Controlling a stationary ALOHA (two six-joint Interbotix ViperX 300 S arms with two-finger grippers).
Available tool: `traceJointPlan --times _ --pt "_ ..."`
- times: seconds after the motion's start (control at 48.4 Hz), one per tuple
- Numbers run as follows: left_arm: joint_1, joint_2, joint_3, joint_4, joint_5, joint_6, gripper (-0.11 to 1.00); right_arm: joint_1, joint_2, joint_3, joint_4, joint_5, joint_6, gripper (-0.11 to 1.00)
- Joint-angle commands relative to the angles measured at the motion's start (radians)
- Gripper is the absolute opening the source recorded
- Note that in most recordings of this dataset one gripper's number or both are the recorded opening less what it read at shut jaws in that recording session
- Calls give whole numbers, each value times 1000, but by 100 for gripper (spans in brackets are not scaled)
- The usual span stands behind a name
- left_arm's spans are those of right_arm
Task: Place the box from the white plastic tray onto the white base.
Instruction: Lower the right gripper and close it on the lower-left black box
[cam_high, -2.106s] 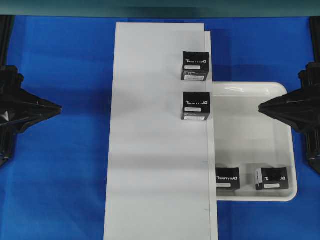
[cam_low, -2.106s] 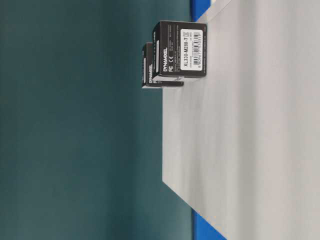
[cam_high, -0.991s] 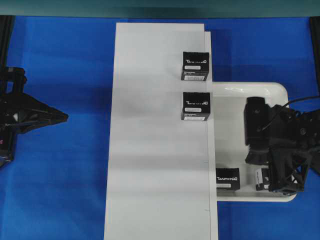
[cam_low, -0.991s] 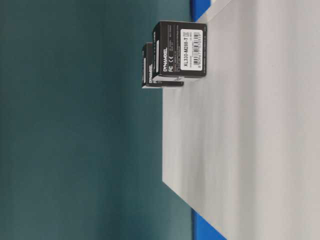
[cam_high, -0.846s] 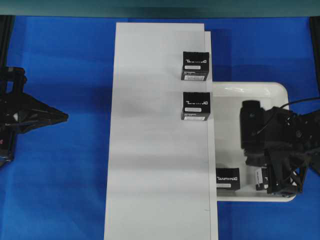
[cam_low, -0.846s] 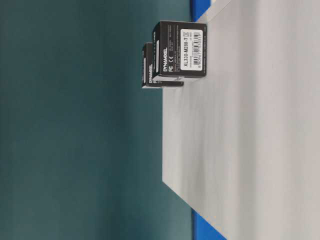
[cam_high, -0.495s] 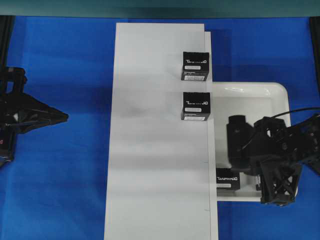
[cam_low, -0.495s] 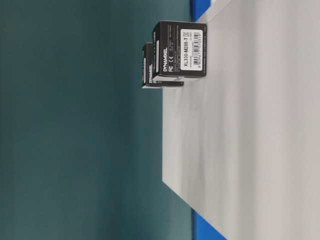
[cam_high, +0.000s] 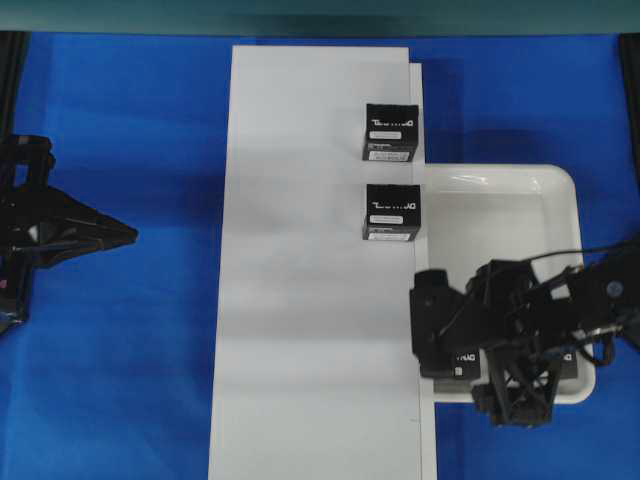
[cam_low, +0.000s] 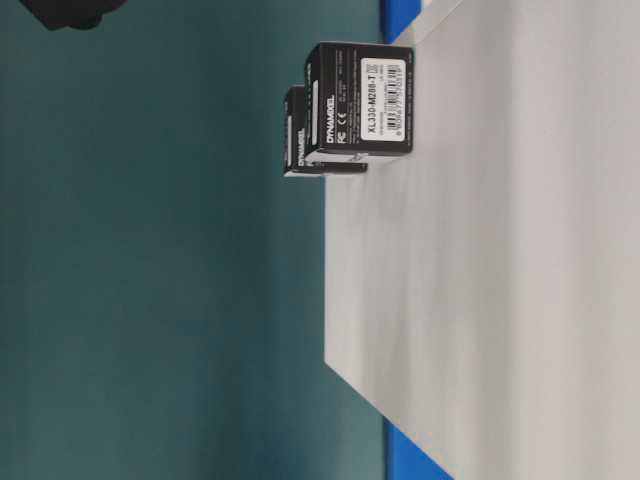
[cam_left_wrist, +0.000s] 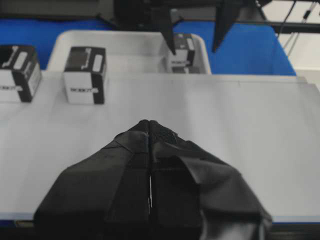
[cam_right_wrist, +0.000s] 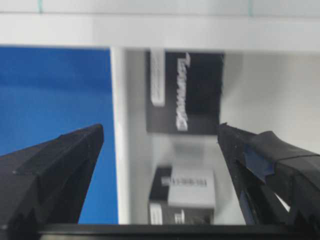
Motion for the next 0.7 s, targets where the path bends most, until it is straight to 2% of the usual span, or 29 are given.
traceJointPlan --times 0.0,0.681 --pt "-3 6 -25 3 -5 -2 -7 -8 26 -5 -6 -38 3 100" --pt "-6 6 -26 2 -6 -3 -7 -41 132 72 -12 -175 3 100"
